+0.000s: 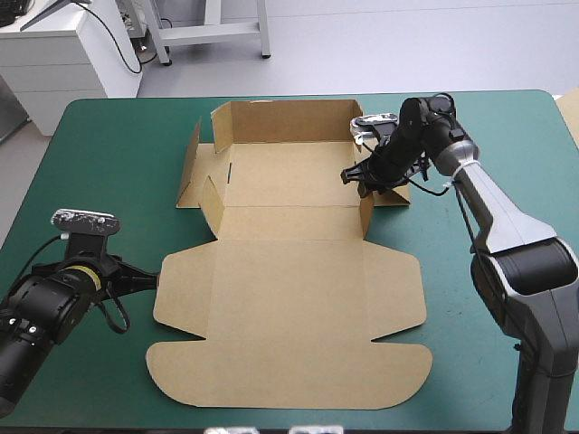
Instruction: Fold the box
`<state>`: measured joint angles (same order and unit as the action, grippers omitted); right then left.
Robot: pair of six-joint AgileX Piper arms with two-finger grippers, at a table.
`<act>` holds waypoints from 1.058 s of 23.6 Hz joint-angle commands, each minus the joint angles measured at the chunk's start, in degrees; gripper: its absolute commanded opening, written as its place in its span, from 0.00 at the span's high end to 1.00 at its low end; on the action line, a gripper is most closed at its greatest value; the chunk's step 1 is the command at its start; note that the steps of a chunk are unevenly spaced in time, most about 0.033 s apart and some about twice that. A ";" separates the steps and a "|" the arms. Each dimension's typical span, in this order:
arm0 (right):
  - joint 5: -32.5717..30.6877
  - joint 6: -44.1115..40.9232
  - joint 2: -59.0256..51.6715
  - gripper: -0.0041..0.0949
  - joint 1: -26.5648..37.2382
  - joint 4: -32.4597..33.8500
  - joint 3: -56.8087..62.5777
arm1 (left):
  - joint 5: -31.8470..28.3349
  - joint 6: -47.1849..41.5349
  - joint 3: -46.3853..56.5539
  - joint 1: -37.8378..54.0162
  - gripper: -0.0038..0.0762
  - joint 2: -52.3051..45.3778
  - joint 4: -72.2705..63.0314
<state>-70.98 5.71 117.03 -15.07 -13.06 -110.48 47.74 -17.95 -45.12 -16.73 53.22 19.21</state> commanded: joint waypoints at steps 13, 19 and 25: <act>-0.39 6.20 -1.15 0.97 -0.04 -3.26 0.34 | -2.49 -0.30 -1.50 0.13 0.96 -0.42 0.72; 0.52 38.74 -1.15 0.97 -3.30 -7.99 0.34 | -2.39 -0.30 -1.50 0.13 0.96 -0.42 0.72; 5.73 52.52 -1.07 0.97 -12.53 -6.99 -5.34 | -1.60 -0.30 -1.50 0.13 0.96 -0.42 0.72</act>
<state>-67.90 52.98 119.41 -24.65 -18.77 -111.61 48.07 -17.95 -45.12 -16.73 53.22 19.21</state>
